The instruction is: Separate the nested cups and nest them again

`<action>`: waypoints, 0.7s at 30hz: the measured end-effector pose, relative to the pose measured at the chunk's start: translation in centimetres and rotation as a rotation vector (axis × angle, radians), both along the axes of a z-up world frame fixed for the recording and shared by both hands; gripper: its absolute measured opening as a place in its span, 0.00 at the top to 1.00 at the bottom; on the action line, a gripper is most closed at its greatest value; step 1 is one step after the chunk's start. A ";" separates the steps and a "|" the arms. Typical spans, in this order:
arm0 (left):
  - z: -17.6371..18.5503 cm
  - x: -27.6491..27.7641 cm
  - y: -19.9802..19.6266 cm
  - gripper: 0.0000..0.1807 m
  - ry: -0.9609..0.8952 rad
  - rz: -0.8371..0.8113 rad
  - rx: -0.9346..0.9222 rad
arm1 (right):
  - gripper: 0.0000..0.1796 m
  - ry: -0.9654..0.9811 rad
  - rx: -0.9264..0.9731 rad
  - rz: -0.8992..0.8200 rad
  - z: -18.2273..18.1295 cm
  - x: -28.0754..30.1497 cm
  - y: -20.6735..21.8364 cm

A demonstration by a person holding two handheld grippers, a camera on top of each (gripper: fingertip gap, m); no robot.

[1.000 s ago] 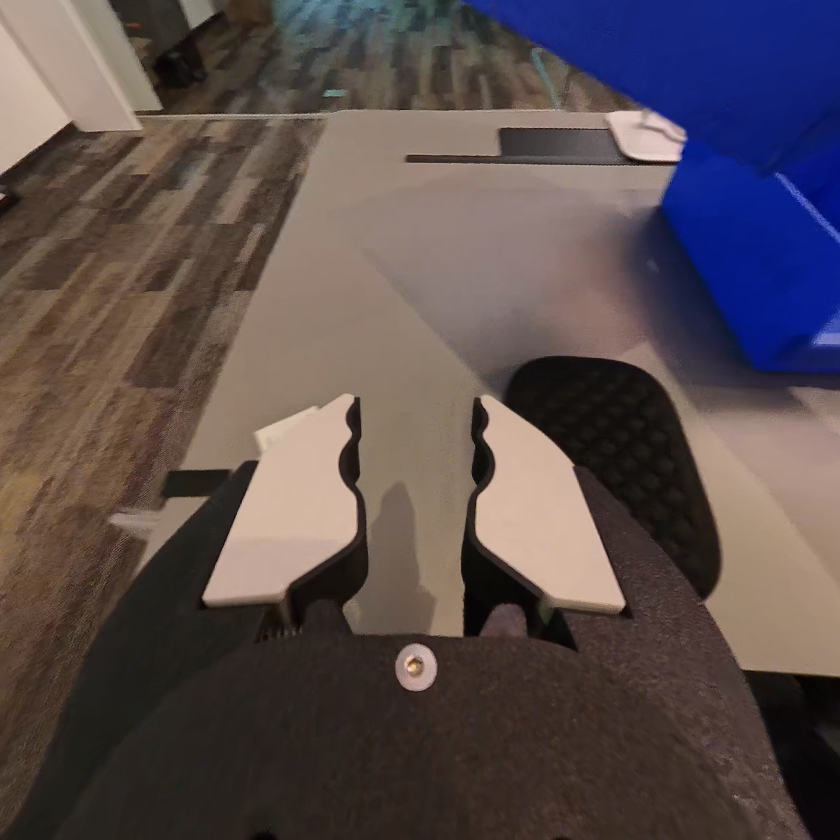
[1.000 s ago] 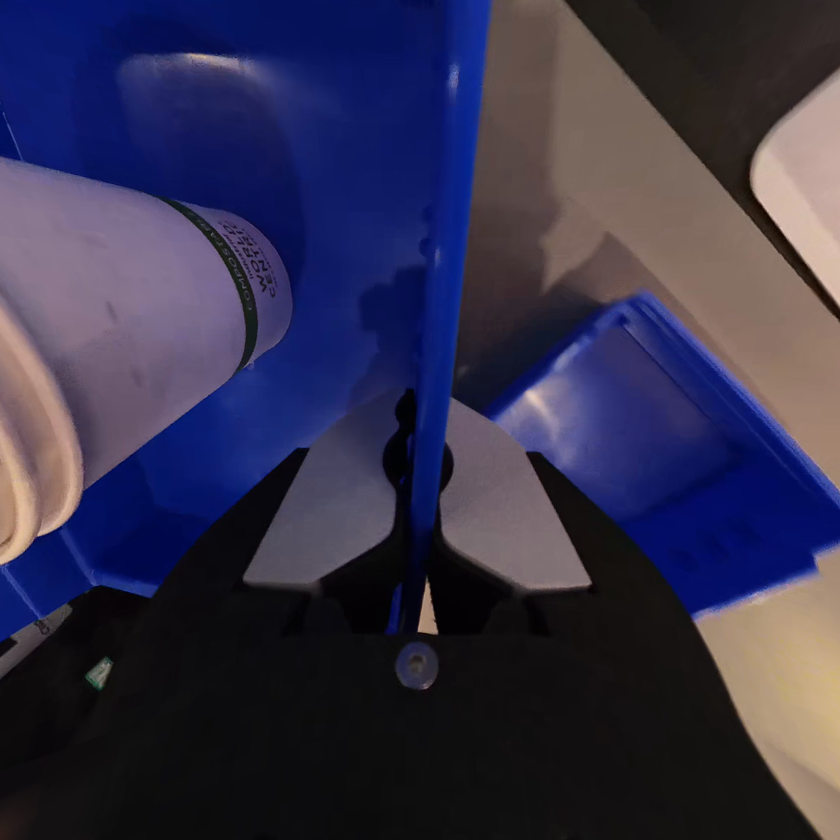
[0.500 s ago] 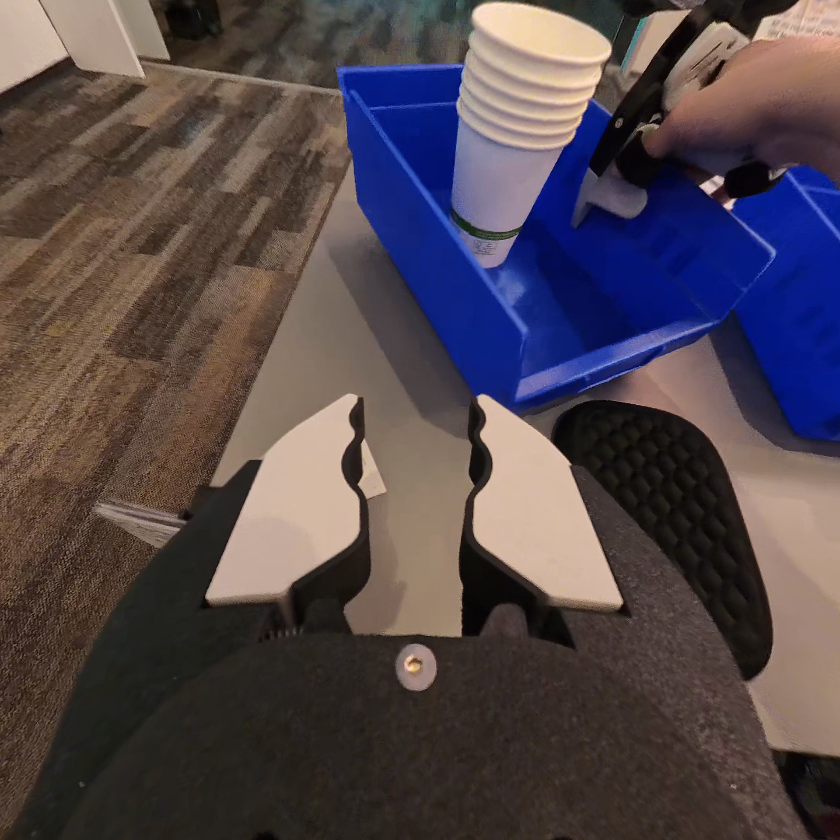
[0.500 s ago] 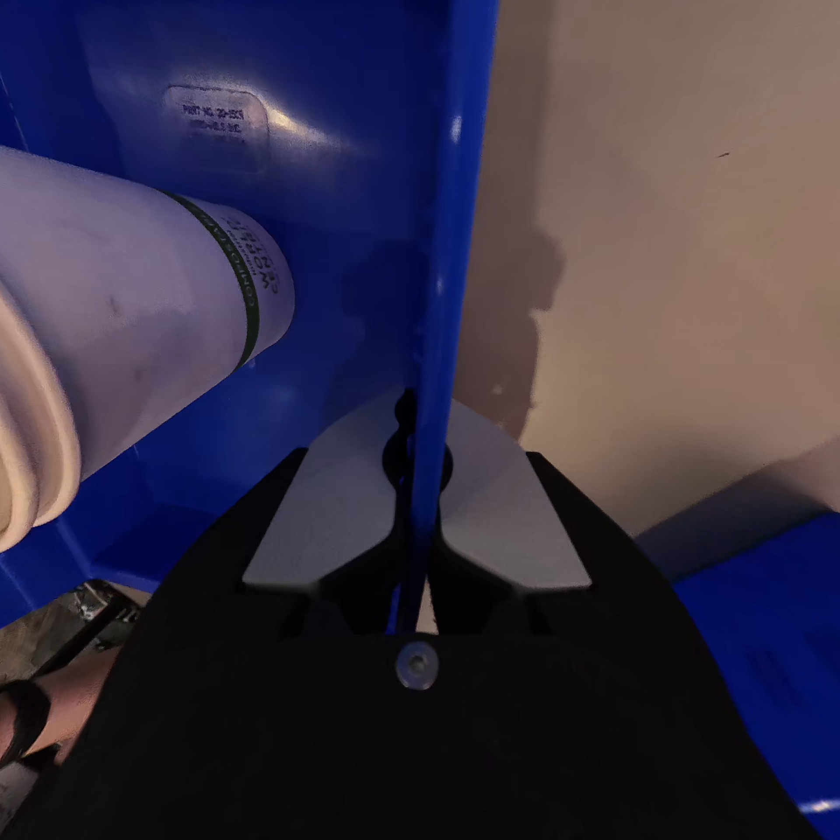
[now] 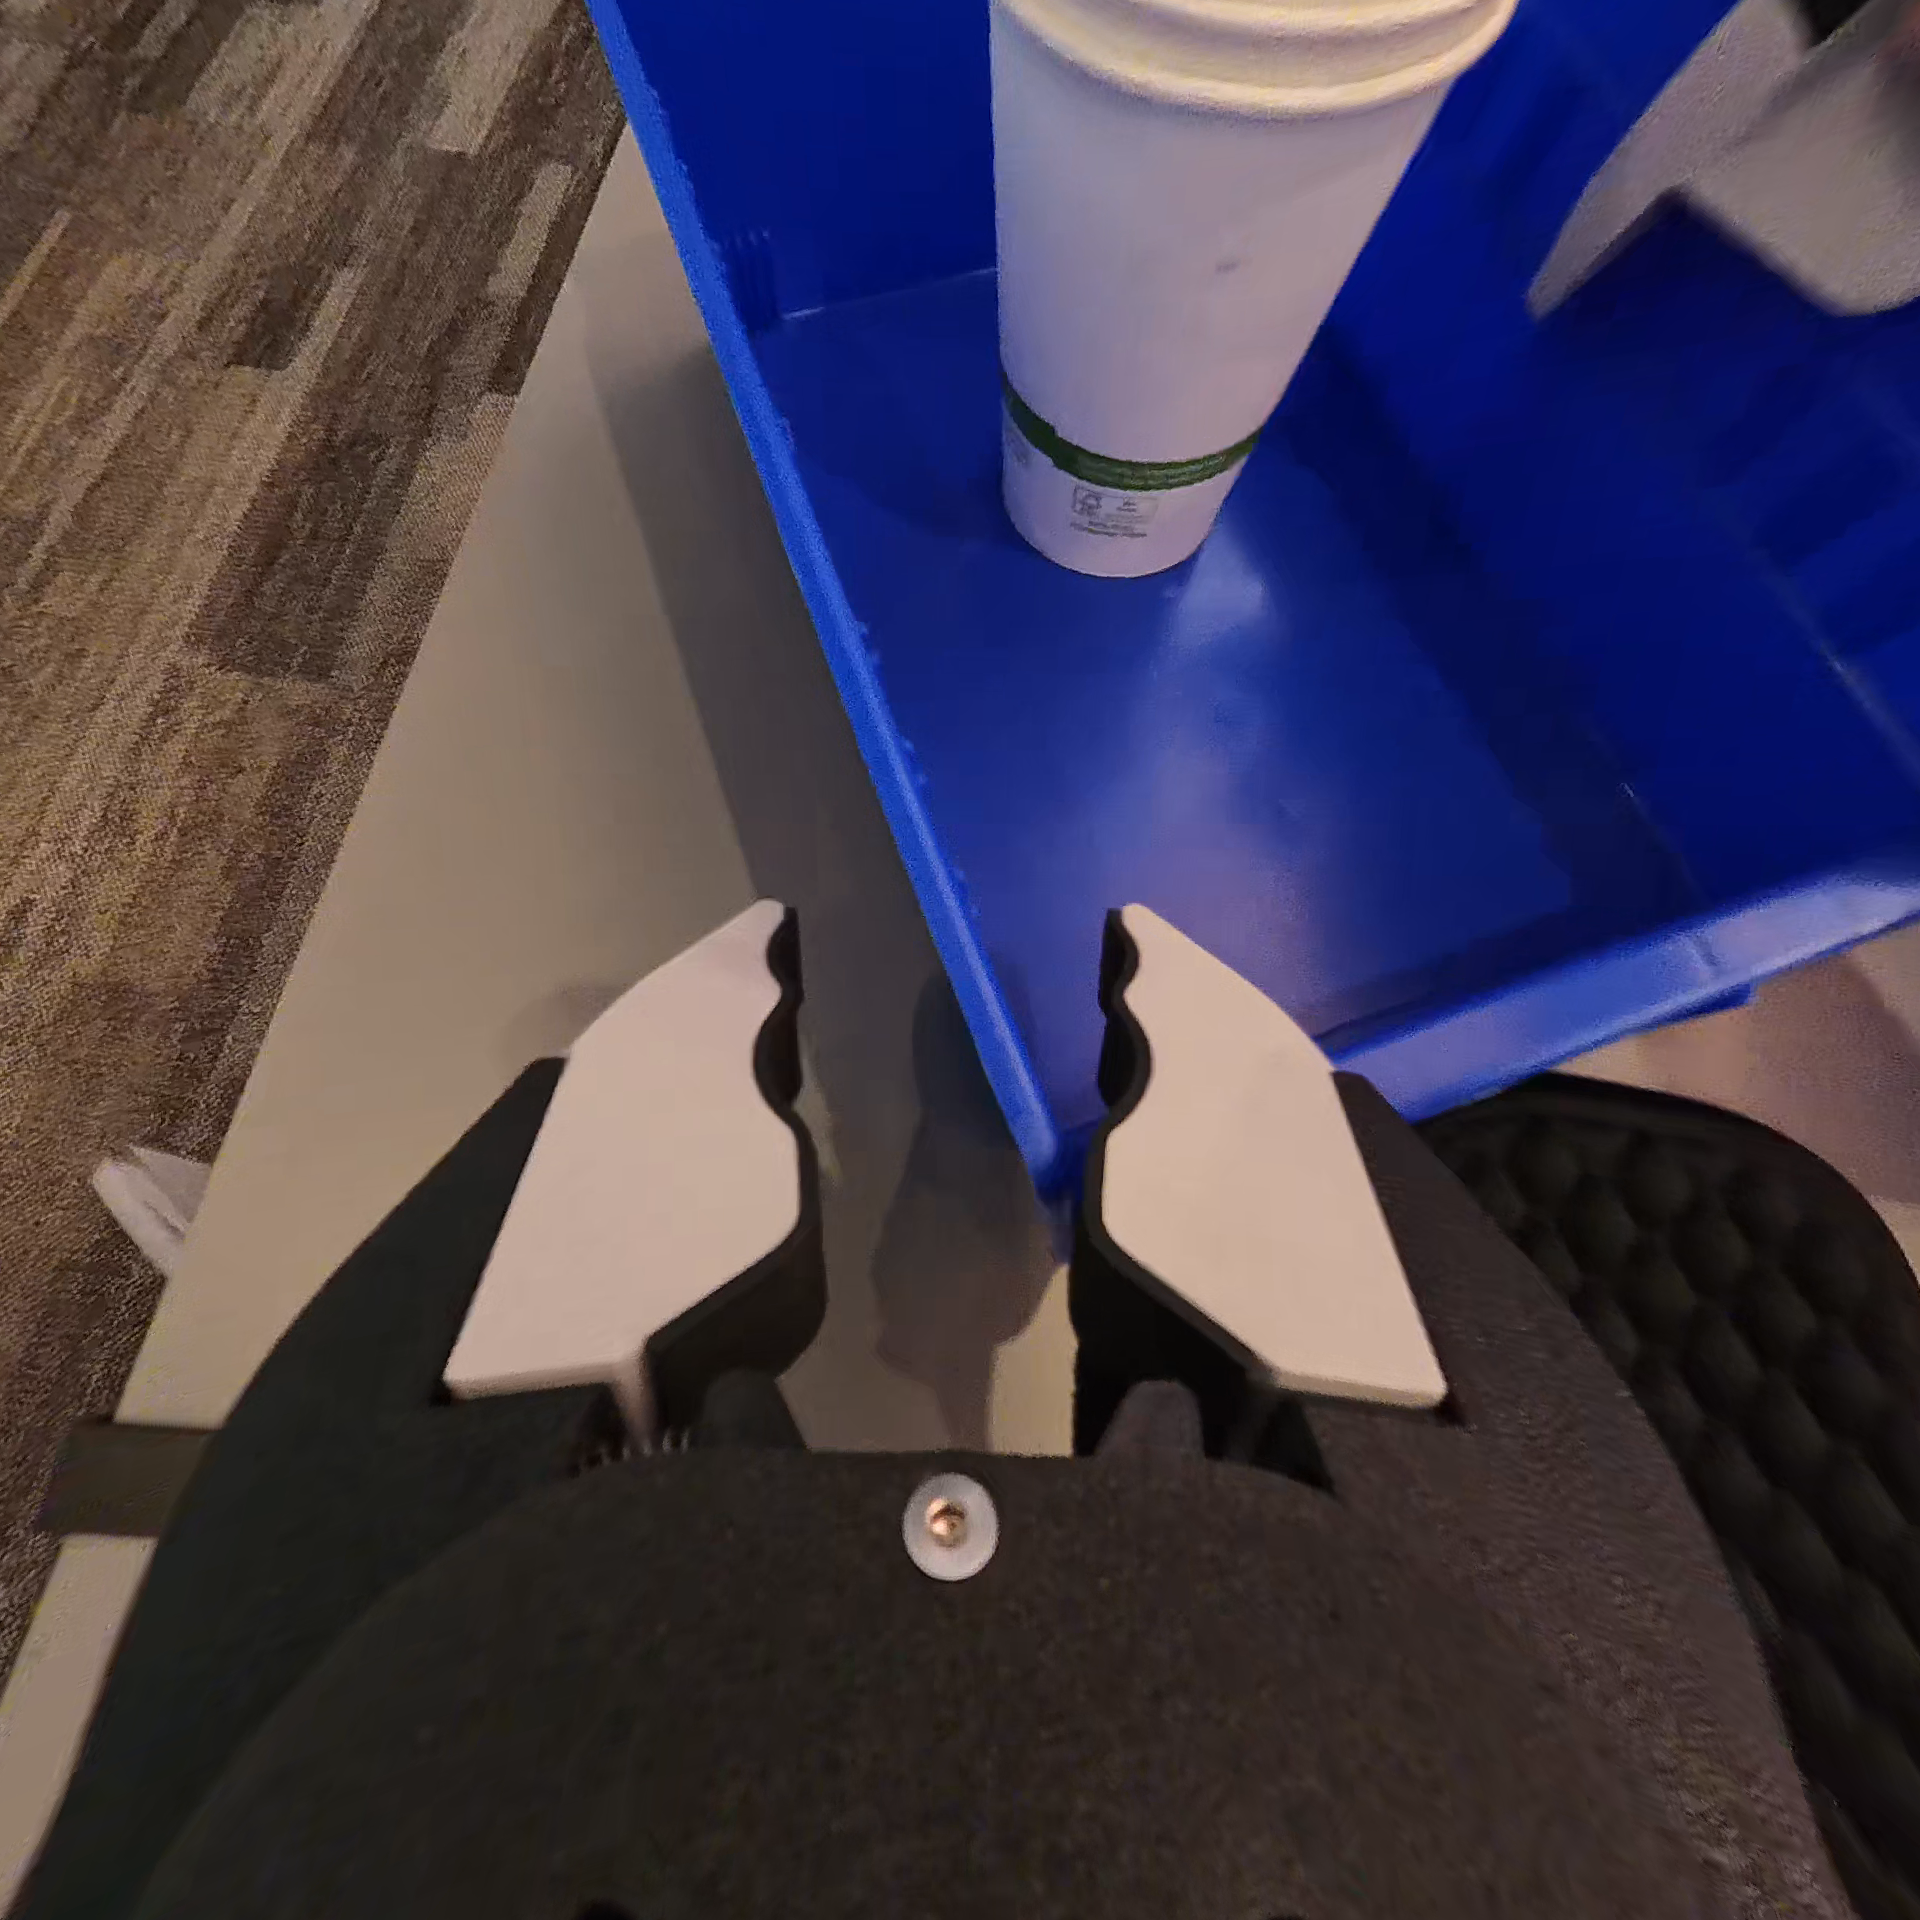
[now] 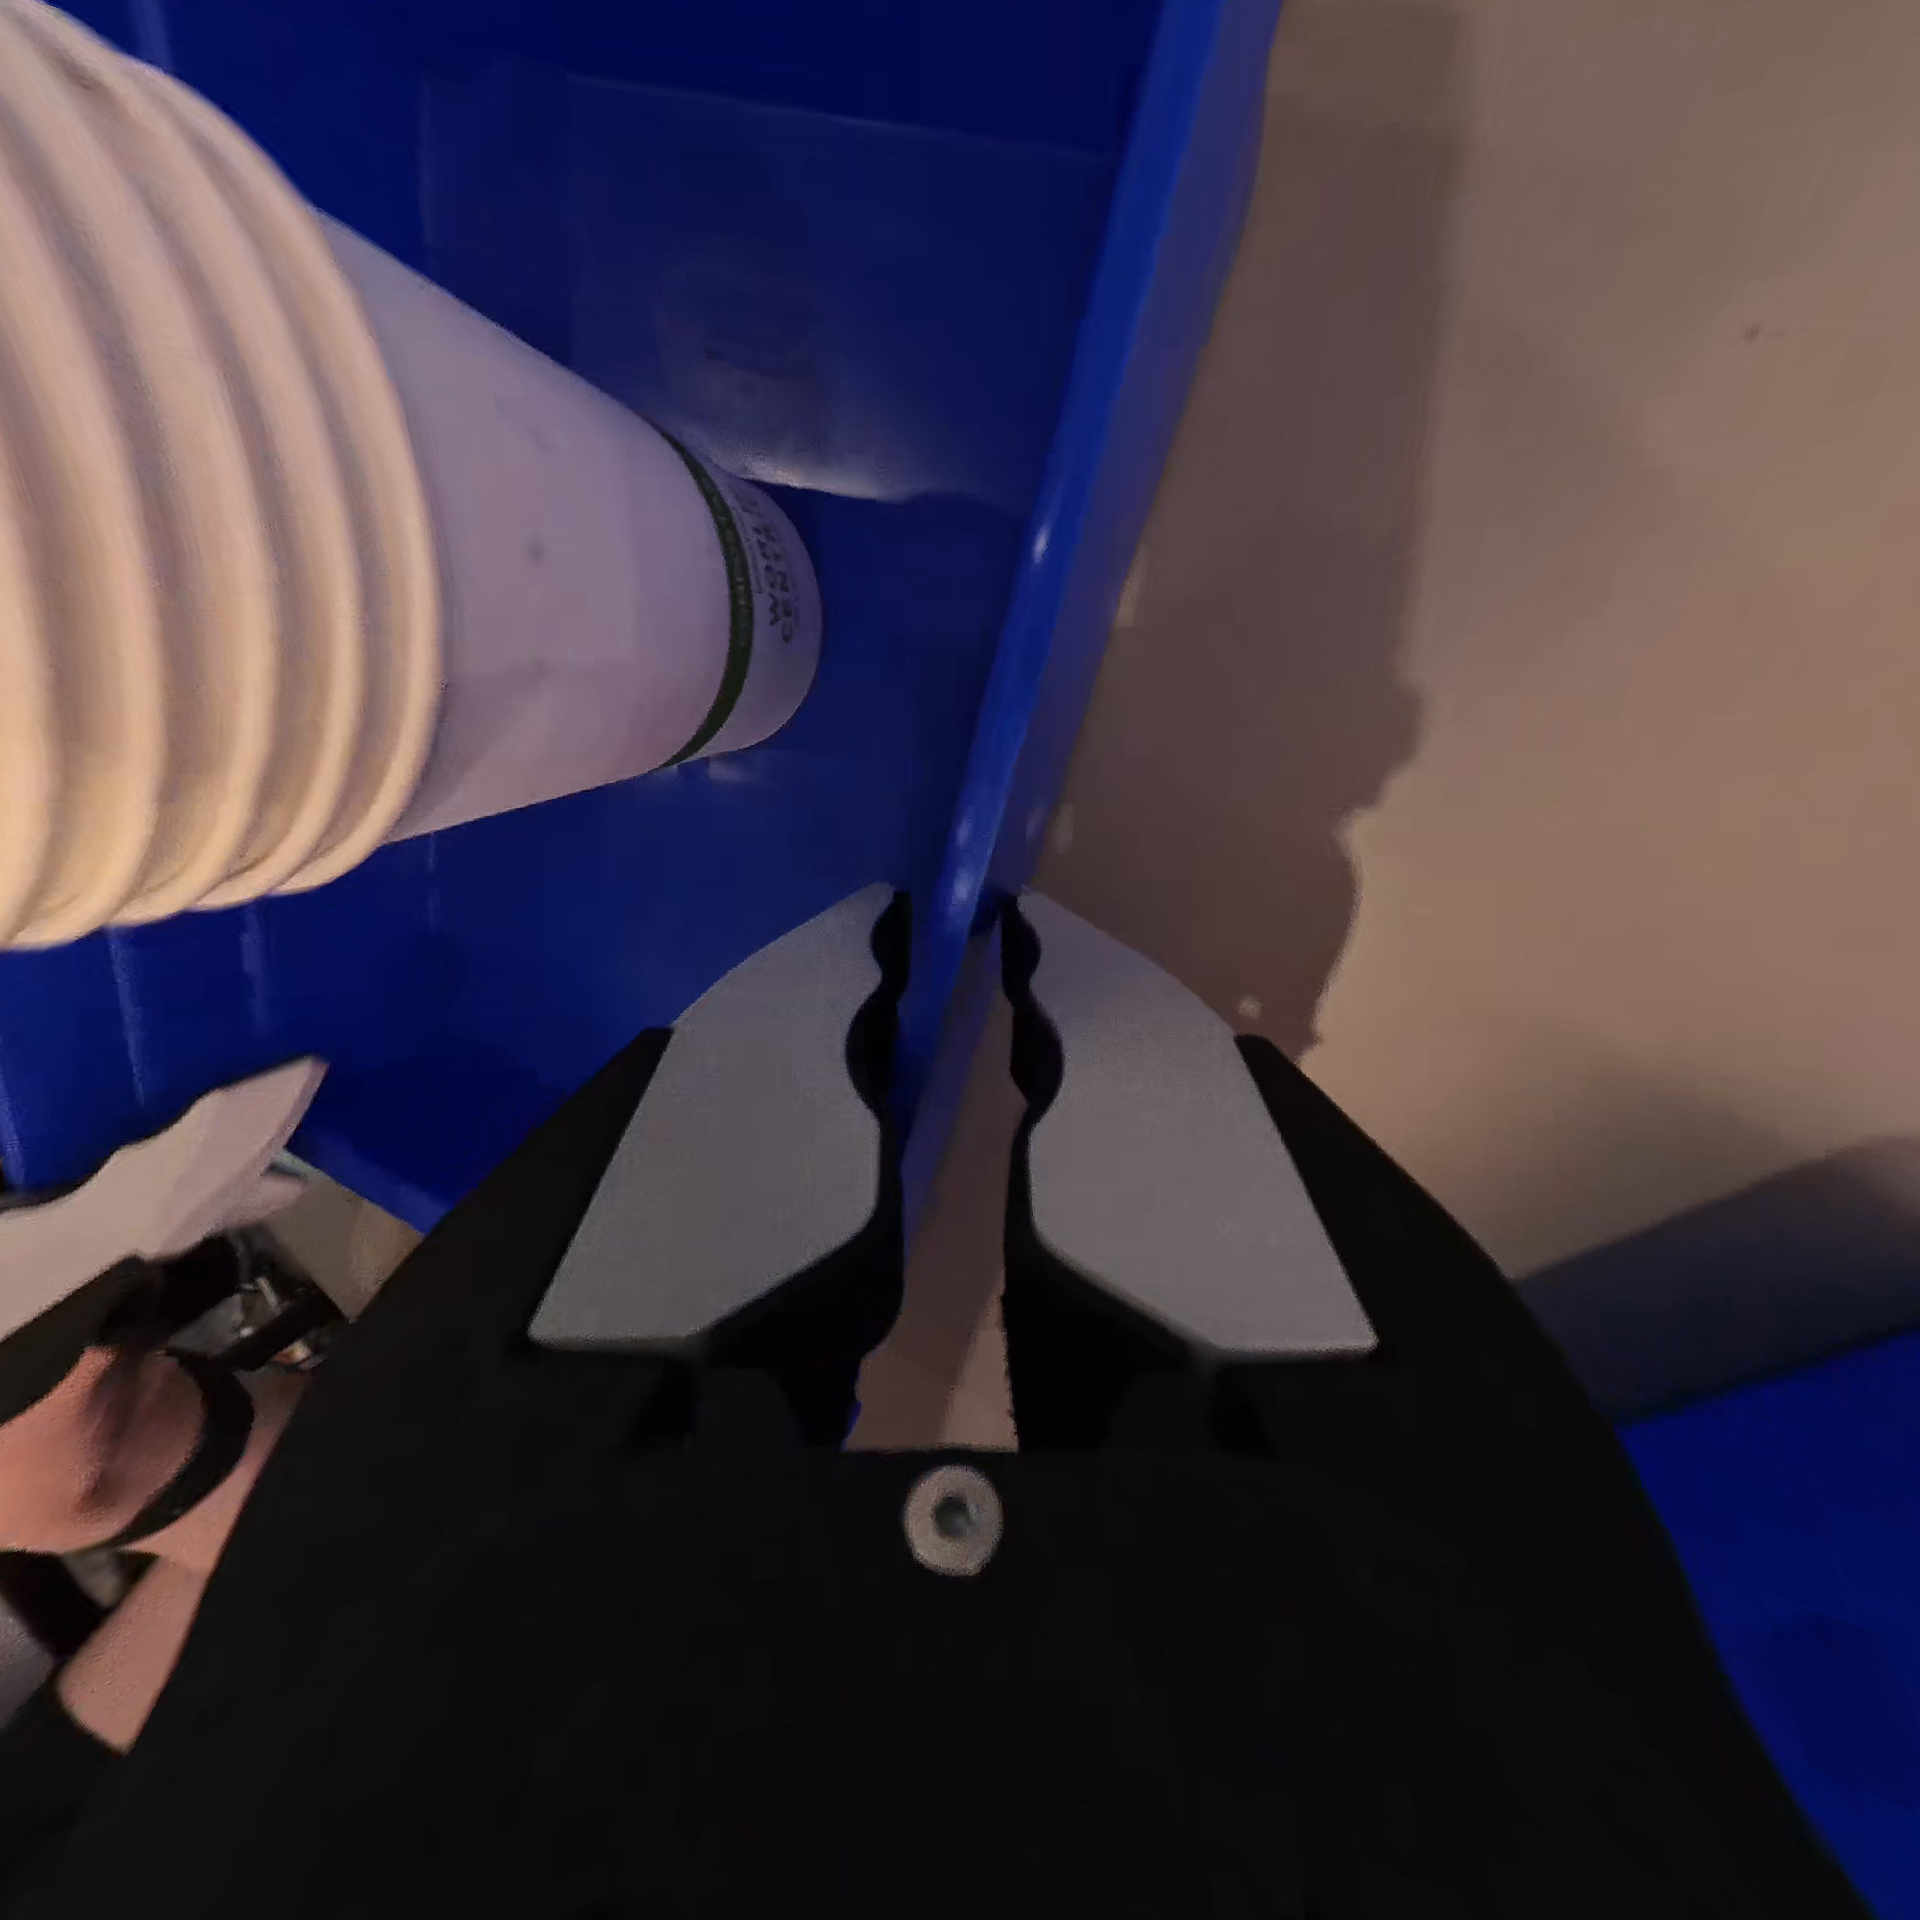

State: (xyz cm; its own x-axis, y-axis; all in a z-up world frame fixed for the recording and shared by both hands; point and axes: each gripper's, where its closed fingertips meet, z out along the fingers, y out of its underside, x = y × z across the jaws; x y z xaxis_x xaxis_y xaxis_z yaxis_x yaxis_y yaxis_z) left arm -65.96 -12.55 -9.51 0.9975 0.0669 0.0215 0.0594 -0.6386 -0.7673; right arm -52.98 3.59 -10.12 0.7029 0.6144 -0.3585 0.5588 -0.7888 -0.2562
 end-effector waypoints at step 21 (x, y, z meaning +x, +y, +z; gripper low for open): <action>0.3 -10.3 5.2 0.94 0.171 -0.121 -0.208 | 0.90 -0.057 1.019 0.309 15.4 16.0 -6.3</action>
State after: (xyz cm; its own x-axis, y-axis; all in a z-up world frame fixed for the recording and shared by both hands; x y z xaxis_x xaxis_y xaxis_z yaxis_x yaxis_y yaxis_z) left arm -76.28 -7.32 -9.18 0.9865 -0.0673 -0.1490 -0.1454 -0.7776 -0.6118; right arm -36.97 -2.70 5.32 0.4649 0.7601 0.4540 0.7301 -0.0390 -0.6823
